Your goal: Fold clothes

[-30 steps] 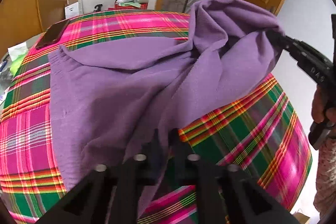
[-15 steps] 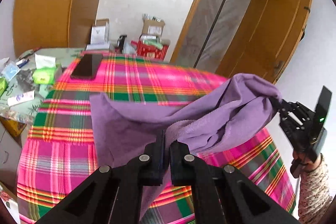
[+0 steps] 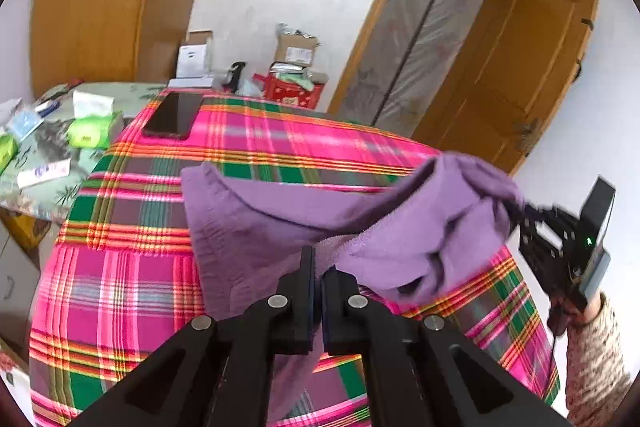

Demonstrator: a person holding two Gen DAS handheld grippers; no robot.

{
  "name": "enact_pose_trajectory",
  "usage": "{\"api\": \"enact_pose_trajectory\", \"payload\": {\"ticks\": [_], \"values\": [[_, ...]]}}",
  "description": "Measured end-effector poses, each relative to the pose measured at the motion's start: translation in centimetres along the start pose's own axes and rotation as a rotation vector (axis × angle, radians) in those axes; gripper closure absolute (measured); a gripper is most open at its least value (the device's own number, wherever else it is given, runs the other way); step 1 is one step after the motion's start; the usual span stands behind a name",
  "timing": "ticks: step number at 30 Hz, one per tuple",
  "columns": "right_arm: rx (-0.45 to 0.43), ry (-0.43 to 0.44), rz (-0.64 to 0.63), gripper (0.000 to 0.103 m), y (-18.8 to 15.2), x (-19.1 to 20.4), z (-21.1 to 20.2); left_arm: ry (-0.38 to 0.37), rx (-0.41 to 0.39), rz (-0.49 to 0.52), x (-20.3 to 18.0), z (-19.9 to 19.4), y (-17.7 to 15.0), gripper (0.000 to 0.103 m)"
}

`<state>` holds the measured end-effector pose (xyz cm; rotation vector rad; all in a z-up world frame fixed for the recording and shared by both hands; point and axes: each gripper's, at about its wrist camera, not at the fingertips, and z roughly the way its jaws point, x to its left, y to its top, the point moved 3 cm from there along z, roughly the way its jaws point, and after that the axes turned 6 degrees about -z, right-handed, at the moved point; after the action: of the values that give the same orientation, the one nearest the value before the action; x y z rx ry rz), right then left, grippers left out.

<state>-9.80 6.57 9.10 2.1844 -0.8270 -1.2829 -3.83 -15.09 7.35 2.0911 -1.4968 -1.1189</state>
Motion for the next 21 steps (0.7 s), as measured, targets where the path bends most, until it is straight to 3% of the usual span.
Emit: {"api": "enact_pose_trajectory", "payload": {"ticks": [4, 9, 16, 21], "values": [[0.05, 0.141, 0.13, 0.091, -2.6, 0.0, 0.3, 0.007, 0.01, -0.004, 0.5, 0.1, -0.6, 0.101], [0.068, 0.204, 0.228, 0.091, -5.1, -0.3, -0.9, -0.017, 0.012, -0.024, 0.6, -0.6, -0.9, 0.101], [0.034, 0.123, 0.226, 0.091, -5.6, -0.1, -3.3, -0.063, -0.053, 0.029, -1.4, -3.7, -0.3, 0.101], [-0.03, -0.017, 0.136, 0.091, -4.3, -1.3, -5.0, -0.089, -0.079, 0.056, -2.1, -6.1, -0.4, 0.101]]}}
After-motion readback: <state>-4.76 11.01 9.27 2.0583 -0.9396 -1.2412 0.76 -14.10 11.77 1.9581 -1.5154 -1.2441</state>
